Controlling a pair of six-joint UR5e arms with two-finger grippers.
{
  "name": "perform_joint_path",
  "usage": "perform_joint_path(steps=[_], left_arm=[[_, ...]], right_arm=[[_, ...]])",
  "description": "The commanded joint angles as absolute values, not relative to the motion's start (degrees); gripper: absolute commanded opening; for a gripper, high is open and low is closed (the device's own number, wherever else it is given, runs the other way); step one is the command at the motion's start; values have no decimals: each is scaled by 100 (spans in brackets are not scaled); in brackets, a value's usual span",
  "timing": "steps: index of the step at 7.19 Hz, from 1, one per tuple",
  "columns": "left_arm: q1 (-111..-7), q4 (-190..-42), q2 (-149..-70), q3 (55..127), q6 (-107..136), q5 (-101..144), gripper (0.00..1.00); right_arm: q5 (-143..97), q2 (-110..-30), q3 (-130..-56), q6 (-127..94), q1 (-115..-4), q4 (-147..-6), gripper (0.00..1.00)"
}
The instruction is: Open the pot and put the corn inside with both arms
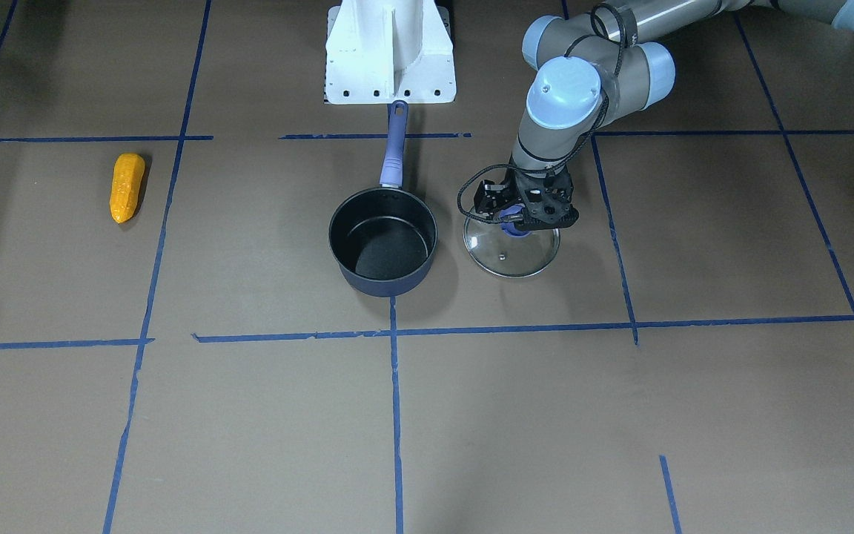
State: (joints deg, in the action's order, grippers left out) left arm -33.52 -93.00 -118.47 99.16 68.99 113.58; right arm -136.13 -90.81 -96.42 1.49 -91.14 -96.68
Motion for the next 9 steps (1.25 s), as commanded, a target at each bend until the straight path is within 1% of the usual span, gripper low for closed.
perform_joint_path(steps=[1,3,4,6,7,9], left_arm=[[-3445,-8959,-11891,10115,6899,11390,100],[-3821,-8107,-11936,10711,6891,11765,100],[-3962,-7921,-11953,10931,6856,11864,100],[-4287,-7254,-12006,11231,5875,11927,100],[-4463,-7234,-11980,11259,5819,11935,100],[-4788,-7225,-11936,11320,5311,11944,100]], right_arm=[[-13614,-9088,-9712,149,-9114,-9668,100],[-13719,-9140,-9886,115,-9097,-9668,100],[-13702,-9158,-10105,-504,-8879,-9659,100],[-13667,-9158,-10519,-1377,-8299,-9659,100],[-13606,-9158,-10721,-2059,-7966,-9346,100],[-12872,-9342,-10714,-4619,-6792,-7191,100]])
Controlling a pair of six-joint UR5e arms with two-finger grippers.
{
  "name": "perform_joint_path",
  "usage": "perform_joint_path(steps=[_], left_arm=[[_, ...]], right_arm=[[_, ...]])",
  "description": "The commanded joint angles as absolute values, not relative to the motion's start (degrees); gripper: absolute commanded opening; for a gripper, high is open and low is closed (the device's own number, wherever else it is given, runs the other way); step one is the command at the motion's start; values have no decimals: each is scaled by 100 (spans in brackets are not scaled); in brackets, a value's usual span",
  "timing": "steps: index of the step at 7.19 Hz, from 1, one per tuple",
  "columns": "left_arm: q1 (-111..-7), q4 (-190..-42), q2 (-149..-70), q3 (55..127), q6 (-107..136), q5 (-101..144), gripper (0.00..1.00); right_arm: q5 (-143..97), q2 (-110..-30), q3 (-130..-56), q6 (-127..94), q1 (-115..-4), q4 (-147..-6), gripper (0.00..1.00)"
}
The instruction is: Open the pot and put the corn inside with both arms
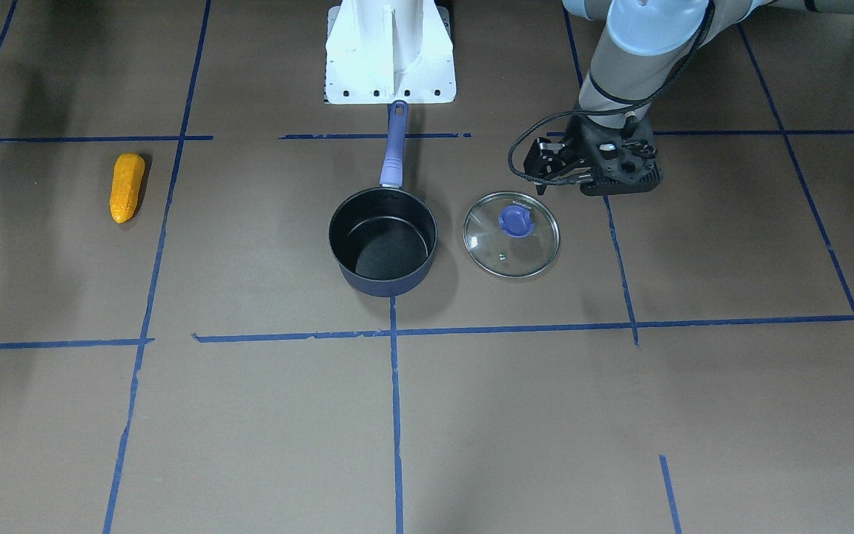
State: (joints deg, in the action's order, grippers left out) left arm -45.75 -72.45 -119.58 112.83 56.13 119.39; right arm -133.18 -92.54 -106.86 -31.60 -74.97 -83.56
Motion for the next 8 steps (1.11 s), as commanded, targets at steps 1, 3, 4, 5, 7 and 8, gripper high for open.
perform_joint_path(steps=[1,3,4,5,7,8], left_arm=[[-4938,-7225,-11831,11320,5135,11944,100],[-5385,-7042,-11734,11329,4530,12223,100],[-5579,-6962,-11716,11329,4239,12278,100],[-5746,-6961,-11646,11312,4054,12278,100],[-5932,-6935,-11637,11276,3850,12331,100],[-5941,-6935,-11602,11285,3850,12435,100]], right_arm=[[-12806,-9325,-10757,-5319,-6307,-6955,100],[-12082,-9369,-11265,-6287,-5245,-6952,100],[-11624,-9360,-11328,-6728,-4638,-6952,100],[-11341,-9378,-11329,-6854,-4223,-6952,100],[-11373,-9623,-11355,-6855,-3974,-6952,100],[-11382,-9702,-11364,-6855,-3851,-6952,100]])
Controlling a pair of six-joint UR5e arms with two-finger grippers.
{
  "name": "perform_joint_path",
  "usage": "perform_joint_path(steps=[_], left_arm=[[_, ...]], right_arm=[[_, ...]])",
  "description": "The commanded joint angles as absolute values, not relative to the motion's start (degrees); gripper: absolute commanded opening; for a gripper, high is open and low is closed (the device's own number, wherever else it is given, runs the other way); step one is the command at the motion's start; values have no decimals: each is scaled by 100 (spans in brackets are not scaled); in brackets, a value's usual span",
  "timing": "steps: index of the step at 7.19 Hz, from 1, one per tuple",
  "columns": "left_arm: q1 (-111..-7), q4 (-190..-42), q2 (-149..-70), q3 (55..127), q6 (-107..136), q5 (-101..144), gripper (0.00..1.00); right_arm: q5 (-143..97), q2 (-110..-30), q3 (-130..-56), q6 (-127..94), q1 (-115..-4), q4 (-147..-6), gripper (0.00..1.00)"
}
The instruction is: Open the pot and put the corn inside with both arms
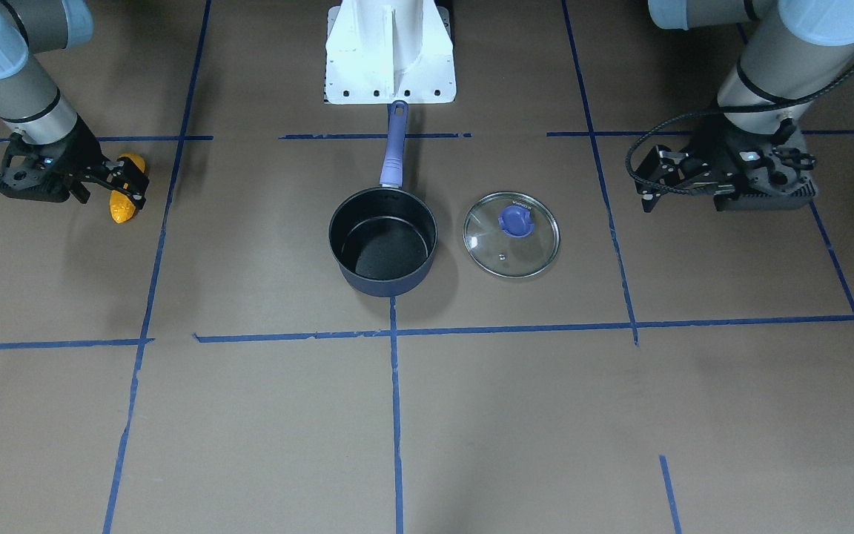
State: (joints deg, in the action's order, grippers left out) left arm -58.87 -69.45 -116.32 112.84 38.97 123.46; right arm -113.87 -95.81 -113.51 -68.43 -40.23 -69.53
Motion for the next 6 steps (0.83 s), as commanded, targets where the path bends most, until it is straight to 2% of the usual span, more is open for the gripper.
perform_joint_path(steps=[1,5,6], left_arm=[[-5985,-6935,-11602,11285,3850,12445,100],[-6450,-6935,-11251,11259,2825,12735,100],[-6564,-6943,-11163,11250,2673,12744,100]], right_arm=[[-11391,-9860,-11373,-6847,-3745,-6952,100],[-11338,-10028,-11329,-6855,-3384,-6961,99],[-11320,-10020,-11259,-6864,-3349,-6961,95]])
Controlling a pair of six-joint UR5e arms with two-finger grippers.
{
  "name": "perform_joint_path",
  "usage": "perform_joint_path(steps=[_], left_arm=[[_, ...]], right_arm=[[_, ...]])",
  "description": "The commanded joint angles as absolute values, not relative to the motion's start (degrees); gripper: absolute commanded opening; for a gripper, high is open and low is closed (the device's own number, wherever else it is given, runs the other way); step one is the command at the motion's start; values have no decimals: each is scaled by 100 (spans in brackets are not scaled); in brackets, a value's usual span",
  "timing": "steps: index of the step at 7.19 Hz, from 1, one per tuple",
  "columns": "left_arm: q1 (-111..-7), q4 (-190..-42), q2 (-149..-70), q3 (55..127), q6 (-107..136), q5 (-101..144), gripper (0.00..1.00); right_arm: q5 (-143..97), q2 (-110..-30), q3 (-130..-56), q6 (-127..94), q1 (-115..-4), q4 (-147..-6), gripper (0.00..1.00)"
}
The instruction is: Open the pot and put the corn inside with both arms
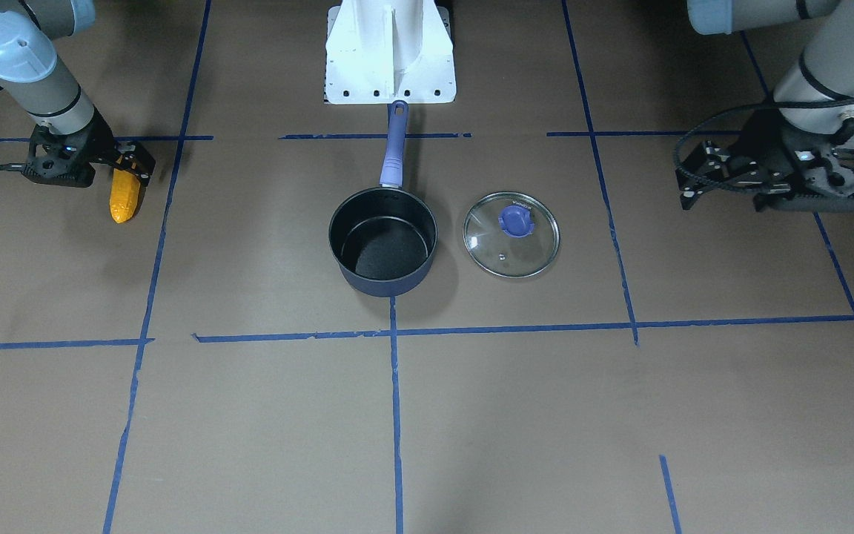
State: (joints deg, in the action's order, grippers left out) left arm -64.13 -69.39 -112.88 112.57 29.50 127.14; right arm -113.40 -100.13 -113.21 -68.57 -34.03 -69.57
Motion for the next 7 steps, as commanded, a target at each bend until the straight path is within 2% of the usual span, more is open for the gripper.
perform_joint_path(steps=[1,2,3,4,5,7], left_arm=[[-6731,-6935,-11066,11259,2428,12753,100],[-6941,-6926,-10952,11250,2173,12866,100],[-7100,-6926,-10821,11250,1840,12876,100],[-7197,-6934,-10724,11250,1689,12876,100],[-7277,-6926,-10714,11241,1661,12876,100],[-7426,-6926,-10714,11145,1365,12902,100]], right_arm=[[-11320,-10002,-11233,-6873,-3323,-6952,84],[-11320,-9958,-11154,-6864,-3305,-6952,65],[-11320,-9949,-11171,-6864,-3305,-6943,33],[-11320,-9932,-11206,-6864,-3313,-6943,9],[-11320,-9932,-11258,-6856,-3331,-6943,0],[-11373,-9976,-11556,-6847,-3514,-6987,0]])
